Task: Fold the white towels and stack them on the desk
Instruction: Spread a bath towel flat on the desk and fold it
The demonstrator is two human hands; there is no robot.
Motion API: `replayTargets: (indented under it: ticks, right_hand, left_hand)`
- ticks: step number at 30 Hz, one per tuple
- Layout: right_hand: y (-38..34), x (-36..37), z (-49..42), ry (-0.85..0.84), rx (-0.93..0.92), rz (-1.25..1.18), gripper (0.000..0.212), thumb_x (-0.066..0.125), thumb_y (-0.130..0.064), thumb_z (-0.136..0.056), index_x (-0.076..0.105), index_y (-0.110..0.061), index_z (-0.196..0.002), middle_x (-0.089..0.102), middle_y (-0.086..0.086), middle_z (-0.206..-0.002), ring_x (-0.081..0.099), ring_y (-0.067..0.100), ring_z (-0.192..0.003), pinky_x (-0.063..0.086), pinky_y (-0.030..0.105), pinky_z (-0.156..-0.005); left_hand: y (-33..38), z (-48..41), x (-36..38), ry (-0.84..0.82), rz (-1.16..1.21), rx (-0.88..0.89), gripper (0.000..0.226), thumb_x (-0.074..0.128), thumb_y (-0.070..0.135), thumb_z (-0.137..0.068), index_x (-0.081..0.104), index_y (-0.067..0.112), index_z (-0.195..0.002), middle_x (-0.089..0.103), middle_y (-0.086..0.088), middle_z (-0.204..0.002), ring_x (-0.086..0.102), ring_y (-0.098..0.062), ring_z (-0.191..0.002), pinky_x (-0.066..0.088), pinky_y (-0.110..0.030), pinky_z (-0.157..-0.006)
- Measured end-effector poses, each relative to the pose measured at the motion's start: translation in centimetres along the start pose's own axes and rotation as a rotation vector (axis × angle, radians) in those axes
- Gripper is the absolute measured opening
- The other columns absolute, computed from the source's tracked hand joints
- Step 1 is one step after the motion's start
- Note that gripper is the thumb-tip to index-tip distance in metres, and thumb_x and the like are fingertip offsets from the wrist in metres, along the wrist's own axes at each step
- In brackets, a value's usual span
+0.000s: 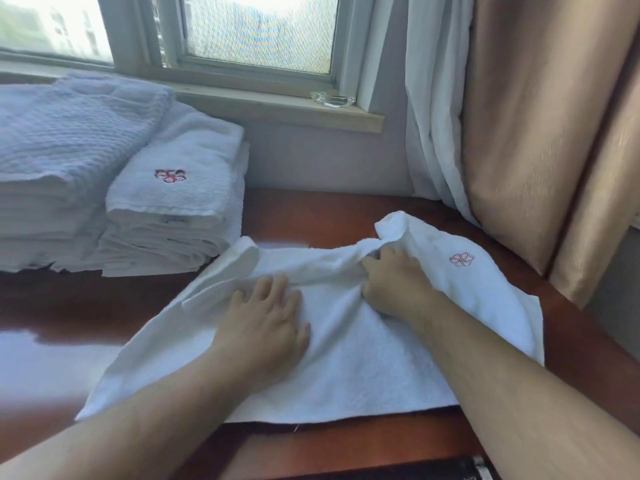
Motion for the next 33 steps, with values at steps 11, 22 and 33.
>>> replayTargets:
  ticks: [11, 22, 33]
  right_hand:
    - [-0.4, -1.0, -0.7, -0.079, 0.046, -0.196, 0.070, 0.040, -0.018, -0.089, 0.020, -0.042, -0.152, 0.055, 0.003, -0.112, 0.059, 0.027, -0.088, 0.046, 0.034, -0.072]
    - [-0.2, 1.8, 0.5, -0.031, 0.215, -0.102, 0.061, 0.026, -0.055, -0.097, 0.046, -0.025, -0.146, 0.039, 0.007, -0.154, 0.033, 0.036, -0.138, 0.030, 0.049, -0.110]
    - [-0.3, 3.5, 1.8, -0.117, 0.222, -0.021, 0.080, 0.012, -0.075, -0.087, 0.014, -0.039, -0.158, 0.015, 0.010, -0.165, 0.019, 0.036, -0.145, 0.019, 0.053, -0.113]
  left_hand:
    - [0.2, 1.4, -0.3, -0.149, -0.020, 0.012, 0.062, 0.025, 0.059, -0.093, 0.031, 0.034, -0.149, 0.050, -0.003, -0.132, 0.048, -0.029, -0.114, 0.046, -0.038, -0.095]
    - [-2.3, 0.1, 0.1, -0.049, 0.008, -0.041, 0.059, 0.032, 0.043, -0.096, 0.034, 0.018, -0.150, 0.023, -0.010, -0.163, 0.016, -0.027, -0.150, 0.014, -0.044, -0.120]
    - [-5.7, 0.7, 0.5, -0.114, -0.136, -0.409, 0.103, 0.014, 0.078, -0.078, 0.016, 0.014, -0.159, 0.010, -0.020, -0.164, 0.002, -0.036, -0.150, 0.000, -0.061, -0.114]
Point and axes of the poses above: each hand's wrist, its own z-axis away from the middle knuckle, its own x-axis out of the palm, y = z × x, the point moved 7 cm from there along -z, towards the middle knuckle
